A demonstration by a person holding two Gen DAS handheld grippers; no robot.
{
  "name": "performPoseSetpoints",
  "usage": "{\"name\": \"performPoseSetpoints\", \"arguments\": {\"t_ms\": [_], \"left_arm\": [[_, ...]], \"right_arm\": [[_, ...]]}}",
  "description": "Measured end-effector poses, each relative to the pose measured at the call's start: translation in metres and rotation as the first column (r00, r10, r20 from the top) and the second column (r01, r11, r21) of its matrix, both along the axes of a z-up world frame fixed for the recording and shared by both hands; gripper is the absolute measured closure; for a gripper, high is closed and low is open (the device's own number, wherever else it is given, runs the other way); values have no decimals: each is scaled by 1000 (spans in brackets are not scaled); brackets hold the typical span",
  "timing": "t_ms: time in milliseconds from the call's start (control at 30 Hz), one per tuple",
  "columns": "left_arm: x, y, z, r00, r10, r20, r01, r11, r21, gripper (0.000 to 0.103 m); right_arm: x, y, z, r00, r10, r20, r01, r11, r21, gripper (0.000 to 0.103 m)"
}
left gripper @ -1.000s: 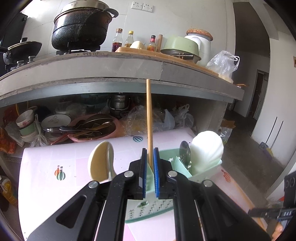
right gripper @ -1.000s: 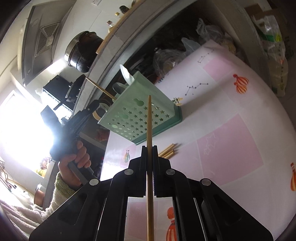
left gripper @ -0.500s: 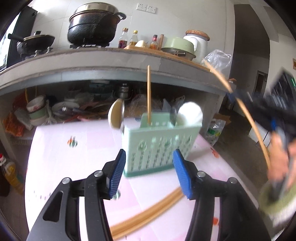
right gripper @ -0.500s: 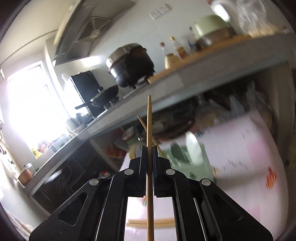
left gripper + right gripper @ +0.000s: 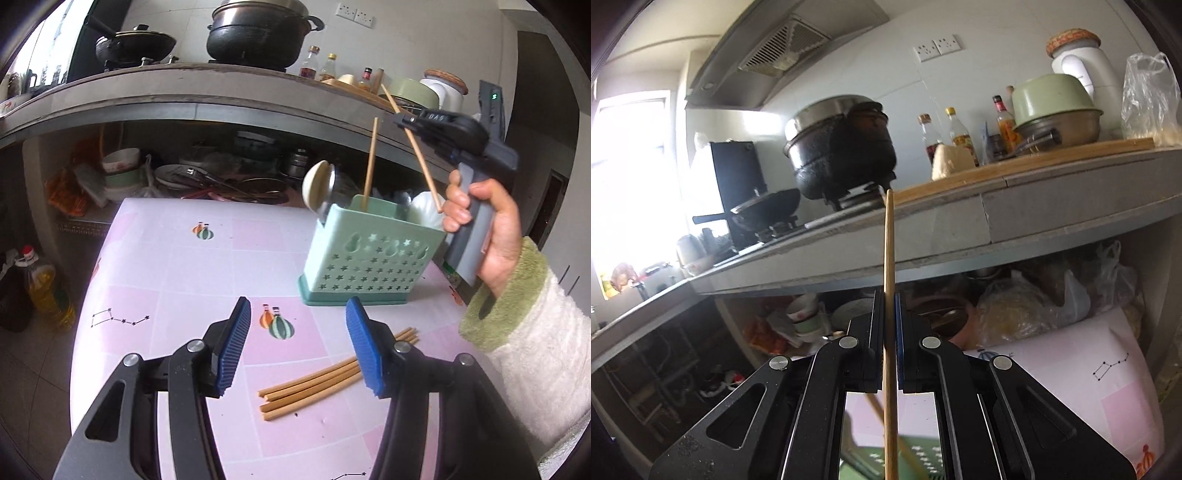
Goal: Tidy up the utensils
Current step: 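Lower the held chopstick into the green holder and open the right tool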
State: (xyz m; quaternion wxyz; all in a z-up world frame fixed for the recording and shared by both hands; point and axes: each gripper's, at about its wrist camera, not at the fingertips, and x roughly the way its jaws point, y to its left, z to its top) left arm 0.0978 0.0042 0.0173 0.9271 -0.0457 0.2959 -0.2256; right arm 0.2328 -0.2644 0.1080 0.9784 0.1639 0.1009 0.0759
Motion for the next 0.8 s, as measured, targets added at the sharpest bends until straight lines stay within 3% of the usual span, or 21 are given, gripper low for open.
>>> {"name": "performPoseSetpoints", "arguments": {"t_ms": [367, 800], "left_arm": [[8, 11, -13, 999, 26, -35, -26, 1000, -11, 51], [14, 16, -18, 998, 41, -53, -42, 999, -28, 51]], "right_arm": [[40, -3, -11, 995, -84, -55, 83, 996, -18, 99], [43, 3, -8, 993, -93, -66, 89, 994, -67, 96]]}}
